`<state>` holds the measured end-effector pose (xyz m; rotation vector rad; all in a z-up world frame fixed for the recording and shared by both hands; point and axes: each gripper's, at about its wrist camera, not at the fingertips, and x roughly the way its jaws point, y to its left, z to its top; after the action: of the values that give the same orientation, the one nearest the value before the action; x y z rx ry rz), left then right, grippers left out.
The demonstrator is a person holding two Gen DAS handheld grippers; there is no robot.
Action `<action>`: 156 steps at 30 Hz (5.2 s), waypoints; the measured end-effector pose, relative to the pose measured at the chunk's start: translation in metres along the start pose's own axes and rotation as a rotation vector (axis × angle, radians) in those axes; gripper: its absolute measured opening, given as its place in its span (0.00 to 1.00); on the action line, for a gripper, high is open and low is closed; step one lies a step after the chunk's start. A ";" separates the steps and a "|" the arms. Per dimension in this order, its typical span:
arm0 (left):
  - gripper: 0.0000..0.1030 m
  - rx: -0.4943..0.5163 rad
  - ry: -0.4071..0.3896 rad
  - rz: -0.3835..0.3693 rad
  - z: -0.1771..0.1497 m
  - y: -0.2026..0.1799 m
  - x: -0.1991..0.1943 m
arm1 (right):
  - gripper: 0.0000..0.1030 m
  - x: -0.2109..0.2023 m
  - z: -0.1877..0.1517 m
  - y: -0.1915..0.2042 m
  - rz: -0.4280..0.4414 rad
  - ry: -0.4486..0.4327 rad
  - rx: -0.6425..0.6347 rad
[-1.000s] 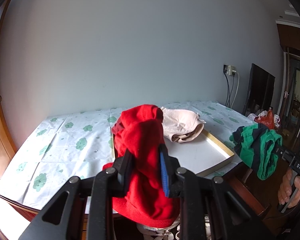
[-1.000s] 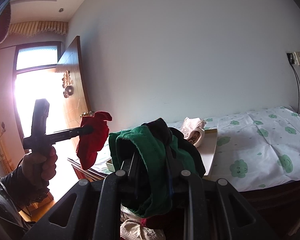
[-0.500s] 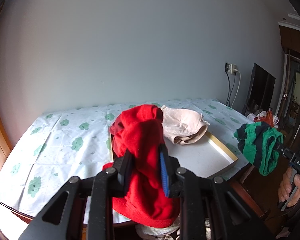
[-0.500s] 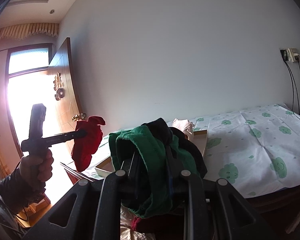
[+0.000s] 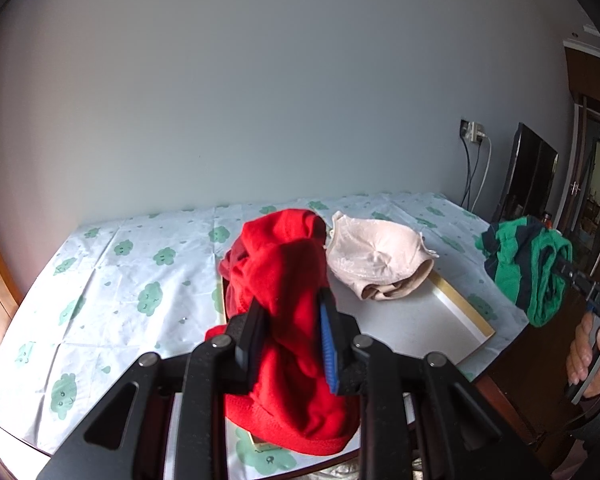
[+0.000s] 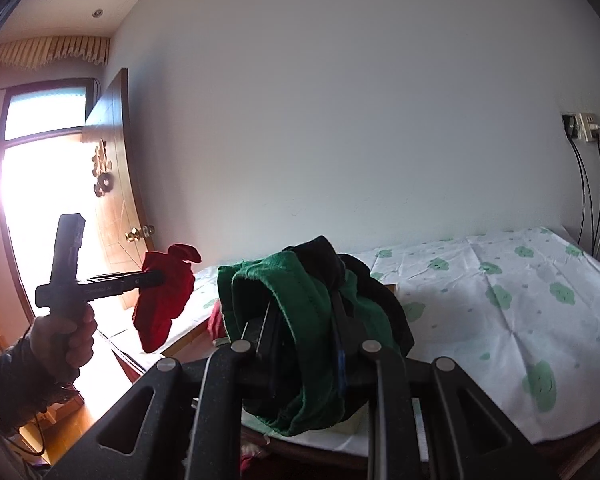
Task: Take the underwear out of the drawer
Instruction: 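Carry the red cloth and green underwear over the cardboard tray with both grippers, then lower the red cloth into the tray and open the left gripper while the right gripper releases the green underwear, then lower both open grippers back toward the open drawer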
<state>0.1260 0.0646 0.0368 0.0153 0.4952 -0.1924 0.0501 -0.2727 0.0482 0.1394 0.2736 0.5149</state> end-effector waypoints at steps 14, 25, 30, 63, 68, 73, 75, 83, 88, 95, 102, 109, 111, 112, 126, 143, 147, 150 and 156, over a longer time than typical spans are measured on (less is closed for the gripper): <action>0.21 -0.032 0.117 0.000 -0.003 0.007 0.050 | 0.22 0.061 0.007 -0.009 -0.063 0.131 -0.048; 0.21 -0.024 0.154 0.005 -0.008 0.011 0.065 | 0.22 0.095 -0.005 0.002 -0.088 0.244 -0.127; 0.21 -0.014 0.154 0.010 -0.008 0.011 0.062 | 0.22 0.100 -0.005 0.009 -0.103 0.253 -0.171; 0.31 0.029 0.270 0.033 -0.029 -0.001 0.096 | 0.22 0.146 -0.036 0.006 -0.151 0.514 -0.221; 0.32 0.046 0.252 0.042 -0.033 -0.003 0.095 | 0.22 0.149 -0.040 0.004 -0.151 0.534 -0.211; 0.37 0.057 0.239 0.049 -0.036 -0.006 0.094 | 0.22 0.150 -0.043 0.003 -0.151 0.541 -0.204; 0.43 0.057 0.239 0.044 -0.037 -0.007 0.093 | 0.22 0.150 -0.043 0.002 -0.148 0.541 -0.199; 0.73 0.050 0.201 -0.011 -0.036 -0.012 0.077 | 0.34 0.140 -0.043 0.004 -0.134 0.516 -0.182; 0.73 0.065 0.170 -0.010 -0.035 -0.018 0.067 | 0.42 0.128 -0.040 0.011 -0.127 0.473 -0.186; 0.81 0.027 0.110 -0.011 -0.033 -0.015 0.037 | 0.42 0.103 -0.036 0.022 -0.121 0.424 -0.189; 0.93 0.005 0.047 -0.011 -0.047 -0.018 0.001 | 0.45 0.068 -0.050 0.039 -0.049 0.368 -0.216; 0.93 -0.014 0.024 -0.004 -0.071 -0.021 -0.027 | 0.45 0.042 -0.073 0.045 -0.024 0.352 -0.157; 0.93 -0.025 0.040 -0.015 -0.079 -0.020 -0.029 | 0.45 0.037 -0.080 0.044 -0.026 0.356 -0.131; 0.93 -0.028 0.050 -0.019 -0.083 -0.020 -0.029 | 0.45 0.035 -0.083 0.043 -0.028 0.360 -0.121; 0.93 -0.079 0.178 0.011 -0.143 -0.012 -0.019 | 0.45 0.023 -0.112 0.035 -0.040 0.405 -0.061; 0.93 -0.097 0.292 -0.021 -0.180 -0.018 0.000 | 0.46 0.032 -0.149 0.041 -0.017 0.523 -0.006; 0.93 -0.101 0.309 -0.022 -0.184 -0.017 0.003 | 0.46 0.041 -0.156 0.043 0.000 0.566 0.023; 0.93 -0.106 0.311 -0.022 -0.184 -0.015 0.004 | 0.46 0.047 -0.159 0.049 0.006 0.592 0.008; 0.93 -0.116 0.325 -0.025 -0.187 -0.013 0.006 | 0.46 0.057 -0.159 0.063 0.041 0.627 -0.032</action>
<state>0.0405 0.0620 -0.1297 -0.0745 0.8304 -0.1864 0.0220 -0.1798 -0.1035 -0.0528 0.8754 0.5952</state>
